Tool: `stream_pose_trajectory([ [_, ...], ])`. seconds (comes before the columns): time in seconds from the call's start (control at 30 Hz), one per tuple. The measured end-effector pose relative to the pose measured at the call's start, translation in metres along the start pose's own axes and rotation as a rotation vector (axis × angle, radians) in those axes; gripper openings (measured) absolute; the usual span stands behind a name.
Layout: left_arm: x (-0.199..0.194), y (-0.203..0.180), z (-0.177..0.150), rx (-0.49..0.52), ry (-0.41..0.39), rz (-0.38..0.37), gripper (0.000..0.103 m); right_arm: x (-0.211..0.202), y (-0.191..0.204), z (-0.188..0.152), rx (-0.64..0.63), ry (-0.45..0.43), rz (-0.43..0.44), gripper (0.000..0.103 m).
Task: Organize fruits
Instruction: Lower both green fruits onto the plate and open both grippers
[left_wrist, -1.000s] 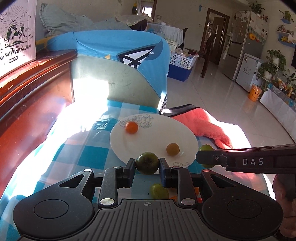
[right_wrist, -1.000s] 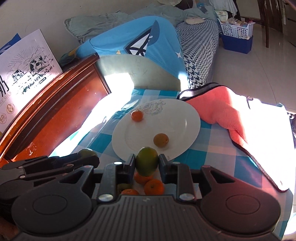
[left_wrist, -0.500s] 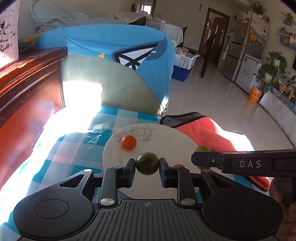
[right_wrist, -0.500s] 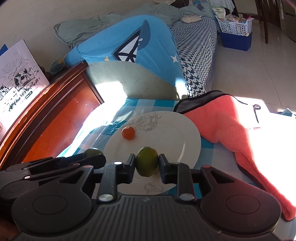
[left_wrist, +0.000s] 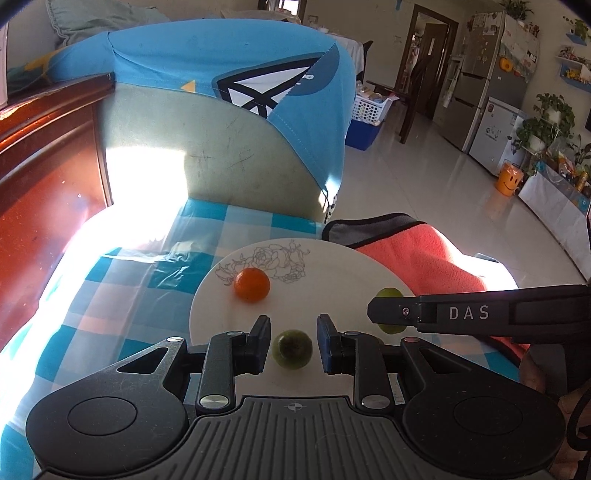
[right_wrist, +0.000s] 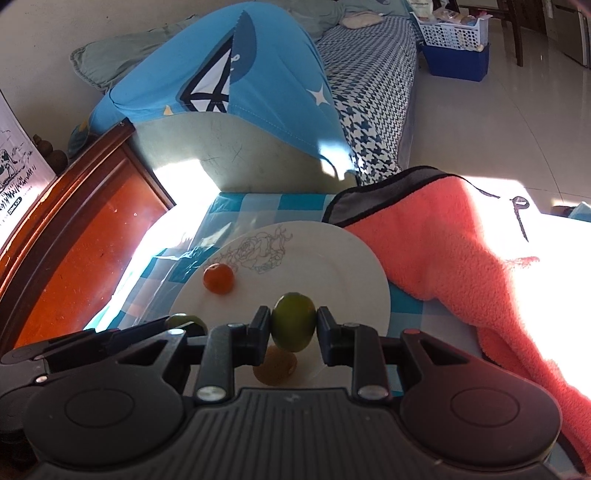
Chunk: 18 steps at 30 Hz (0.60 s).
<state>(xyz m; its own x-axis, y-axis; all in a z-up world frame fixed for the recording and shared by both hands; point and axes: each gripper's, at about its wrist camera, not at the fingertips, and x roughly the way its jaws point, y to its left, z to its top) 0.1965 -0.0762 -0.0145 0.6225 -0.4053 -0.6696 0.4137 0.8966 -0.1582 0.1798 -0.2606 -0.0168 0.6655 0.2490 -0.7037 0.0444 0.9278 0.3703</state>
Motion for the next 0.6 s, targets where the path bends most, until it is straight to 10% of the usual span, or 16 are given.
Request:
stream_pose_trajectory([
  [0.6, -0.014, 0.005, 0.005, -0.024, -0.019, -0.005, 0.034, 0.002, -0.004, 0.002, 0.063, 0.014, 0.036, 0.032],
])
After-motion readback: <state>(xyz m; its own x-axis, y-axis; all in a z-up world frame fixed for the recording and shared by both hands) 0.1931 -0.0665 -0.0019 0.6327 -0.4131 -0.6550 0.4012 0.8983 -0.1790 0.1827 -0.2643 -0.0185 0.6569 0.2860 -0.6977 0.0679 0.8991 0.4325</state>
